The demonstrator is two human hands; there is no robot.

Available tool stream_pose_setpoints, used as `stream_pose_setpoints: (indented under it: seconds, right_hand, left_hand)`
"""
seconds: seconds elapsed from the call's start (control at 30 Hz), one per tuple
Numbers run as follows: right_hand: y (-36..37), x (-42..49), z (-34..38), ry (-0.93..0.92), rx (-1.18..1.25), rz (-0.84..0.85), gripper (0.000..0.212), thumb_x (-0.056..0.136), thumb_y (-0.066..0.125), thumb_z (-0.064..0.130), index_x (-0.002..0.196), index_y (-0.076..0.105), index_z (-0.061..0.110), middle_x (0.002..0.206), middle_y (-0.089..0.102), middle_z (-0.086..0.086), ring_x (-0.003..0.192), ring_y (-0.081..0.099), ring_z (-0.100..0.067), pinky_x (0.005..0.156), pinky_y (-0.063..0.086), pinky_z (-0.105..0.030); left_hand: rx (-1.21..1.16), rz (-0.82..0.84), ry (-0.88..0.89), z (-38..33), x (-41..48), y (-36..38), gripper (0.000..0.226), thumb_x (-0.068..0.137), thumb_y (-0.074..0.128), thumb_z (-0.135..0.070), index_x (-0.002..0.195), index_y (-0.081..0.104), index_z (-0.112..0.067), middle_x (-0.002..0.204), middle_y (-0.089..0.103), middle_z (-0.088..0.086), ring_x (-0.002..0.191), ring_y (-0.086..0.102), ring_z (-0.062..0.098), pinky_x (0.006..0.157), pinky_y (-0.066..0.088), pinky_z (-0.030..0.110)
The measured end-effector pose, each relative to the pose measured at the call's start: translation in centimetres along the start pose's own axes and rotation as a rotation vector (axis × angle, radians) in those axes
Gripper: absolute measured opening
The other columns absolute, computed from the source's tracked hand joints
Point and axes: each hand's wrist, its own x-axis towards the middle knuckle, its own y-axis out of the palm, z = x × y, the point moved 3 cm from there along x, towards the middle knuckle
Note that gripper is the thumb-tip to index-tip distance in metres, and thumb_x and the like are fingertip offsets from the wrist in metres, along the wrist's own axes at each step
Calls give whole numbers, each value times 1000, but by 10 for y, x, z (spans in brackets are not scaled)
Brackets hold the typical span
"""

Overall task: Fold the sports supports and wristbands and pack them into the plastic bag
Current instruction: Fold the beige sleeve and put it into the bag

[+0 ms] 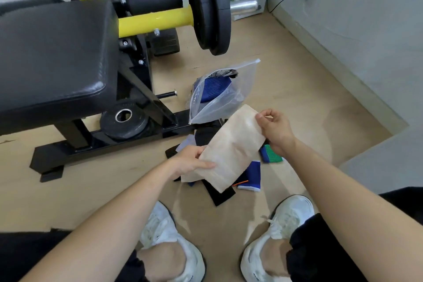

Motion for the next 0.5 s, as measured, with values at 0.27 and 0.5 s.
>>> stream_pose_setpoints:
  seconds: [0.27, 0.5]
  right_hand:
    - [-5, 21, -104, 290, -87, 74, 17, 88, 68, -1, 95, 62, 13, 85, 65, -10, 74, 60, -23, 62, 50, -31]
    - [22, 21, -155, 213, -400, 13, 26, 89, 65, 2, 114, 66, 7, 89, 68, -6, 81, 64, -22, 73, 57, -36]
  left_hand:
    - [-271, -395, -167, 83, 16, -32, 19, 84, 80, -12, 100, 72, -13, 95, 78, 4, 97, 73, 26, 82, 58, 41]
    - [-215, -745, -211, 121, 49, -42, 24, 79, 84, -13, 89, 69, 2, 83, 71, 8, 75, 62, 21, 68, 49, 33]
